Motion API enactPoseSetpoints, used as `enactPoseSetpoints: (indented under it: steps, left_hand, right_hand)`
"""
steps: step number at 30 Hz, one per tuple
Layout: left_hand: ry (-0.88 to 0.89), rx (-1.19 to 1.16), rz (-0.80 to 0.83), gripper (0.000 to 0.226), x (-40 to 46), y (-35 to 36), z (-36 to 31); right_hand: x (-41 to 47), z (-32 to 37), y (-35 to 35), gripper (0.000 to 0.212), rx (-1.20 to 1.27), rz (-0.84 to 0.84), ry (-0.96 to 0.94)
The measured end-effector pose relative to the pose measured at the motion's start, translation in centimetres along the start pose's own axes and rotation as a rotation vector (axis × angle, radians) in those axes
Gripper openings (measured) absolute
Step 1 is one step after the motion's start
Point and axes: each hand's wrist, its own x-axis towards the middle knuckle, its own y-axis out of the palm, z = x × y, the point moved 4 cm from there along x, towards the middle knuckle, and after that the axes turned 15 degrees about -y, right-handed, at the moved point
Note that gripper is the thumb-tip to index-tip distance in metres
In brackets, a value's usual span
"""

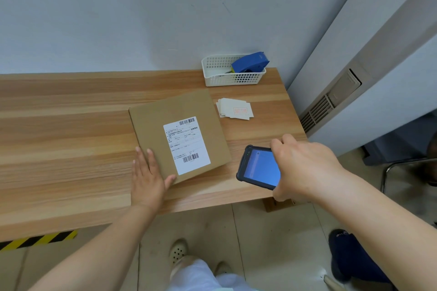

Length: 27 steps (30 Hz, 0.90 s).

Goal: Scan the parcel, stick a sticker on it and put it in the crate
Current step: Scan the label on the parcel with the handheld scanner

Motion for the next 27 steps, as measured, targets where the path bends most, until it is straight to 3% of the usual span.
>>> enactPoseSetpoints:
  steps: [11, 19, 27]
  left_hand:
    - [-0.062, -0.083, 0.111, 0.095, 1.3, -1.1, -0.2]
    - [-0.062, -0.093, 0.192, 0.091, 3.1, -1.3, 0.3]
    - [-0.053, -0.070, 0.242, 0.090, 4.3, -1.1, 0.3]
  right_hand:
    - [4.2, 0.4, 0.9, 0.051, 0.157, -0.052, 0.093]
    - [9.3, -0.7, 6.5, 0.070, 0.570, -0.247, 0.348]
    - [12.8, -3.1, 11.2, 0.068, 0.787, -0.303, 0.562]
